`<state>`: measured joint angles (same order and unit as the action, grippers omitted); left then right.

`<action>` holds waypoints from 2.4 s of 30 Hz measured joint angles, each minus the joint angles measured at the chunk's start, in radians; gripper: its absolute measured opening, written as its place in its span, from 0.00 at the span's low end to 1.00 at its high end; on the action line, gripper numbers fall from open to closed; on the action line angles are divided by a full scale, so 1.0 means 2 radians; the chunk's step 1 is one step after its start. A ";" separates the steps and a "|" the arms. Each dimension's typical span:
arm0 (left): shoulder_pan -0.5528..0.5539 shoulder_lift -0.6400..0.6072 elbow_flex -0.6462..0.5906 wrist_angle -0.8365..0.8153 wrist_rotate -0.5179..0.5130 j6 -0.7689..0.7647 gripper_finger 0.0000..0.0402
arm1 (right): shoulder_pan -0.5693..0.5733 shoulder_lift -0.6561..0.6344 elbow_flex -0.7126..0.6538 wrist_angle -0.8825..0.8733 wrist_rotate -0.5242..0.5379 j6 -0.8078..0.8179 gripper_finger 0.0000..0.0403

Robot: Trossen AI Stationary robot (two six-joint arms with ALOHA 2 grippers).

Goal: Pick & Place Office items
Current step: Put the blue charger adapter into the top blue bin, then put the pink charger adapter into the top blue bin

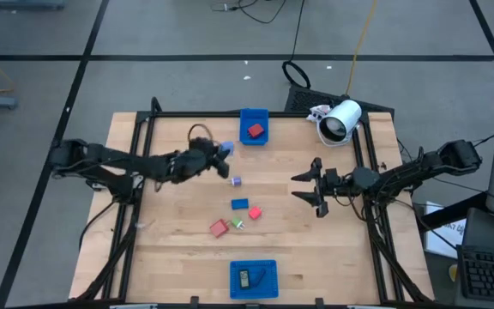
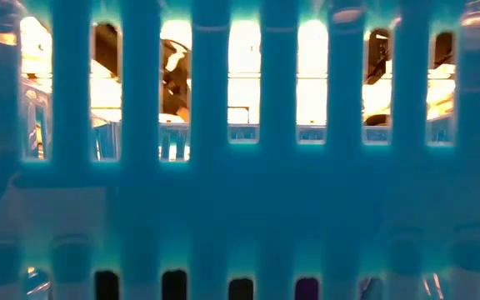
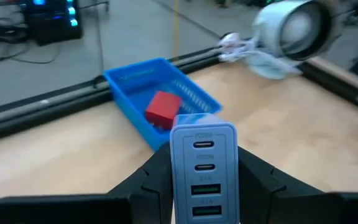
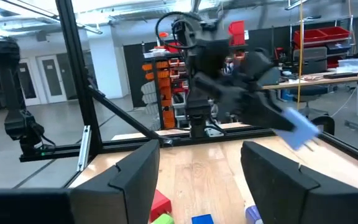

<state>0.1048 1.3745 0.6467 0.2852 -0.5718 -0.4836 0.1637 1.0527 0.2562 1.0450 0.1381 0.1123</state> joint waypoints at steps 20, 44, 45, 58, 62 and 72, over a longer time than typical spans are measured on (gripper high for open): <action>0.113 0.248 0.189 0.069 0.032 0.094 0.30 | 0.000 0.000 0.000 -0.005 0.011 -0.010 0.53; 0.119 0.280 0.209 0.050 -0.020 0.065 0.33 | 0.000 0.000 0.000 -0.015 0.011 -0.014 0.53; 0.119 0.280 0.209 0.050 -0.017 0.065 0.33 | 0.000 0.000 0.000 -0.015 0.011 -0.014 0.53; 0.119 0.279 0.209 0.041 -0.015 0.054 0.54 | 0.000 0.000 0.000 -0.014 0.011 -0.014 0.53; 0.115 0.272 0.209 0.037 -0.013 0.066 0.59 | 0.000 0.000 0.000 -0.015 0.011 -0.014 0.53; 0.083 0.148 0.209 -0.064 0.044 0.127 0.62 | 0.000 0.000 0.000 -0.018 0.011 -0.015 0.53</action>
<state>0.2706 1.6700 1.0641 0.1581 -0.4843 -0.2298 0.1635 1.0527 0.2562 1.0092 0.1604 0.0826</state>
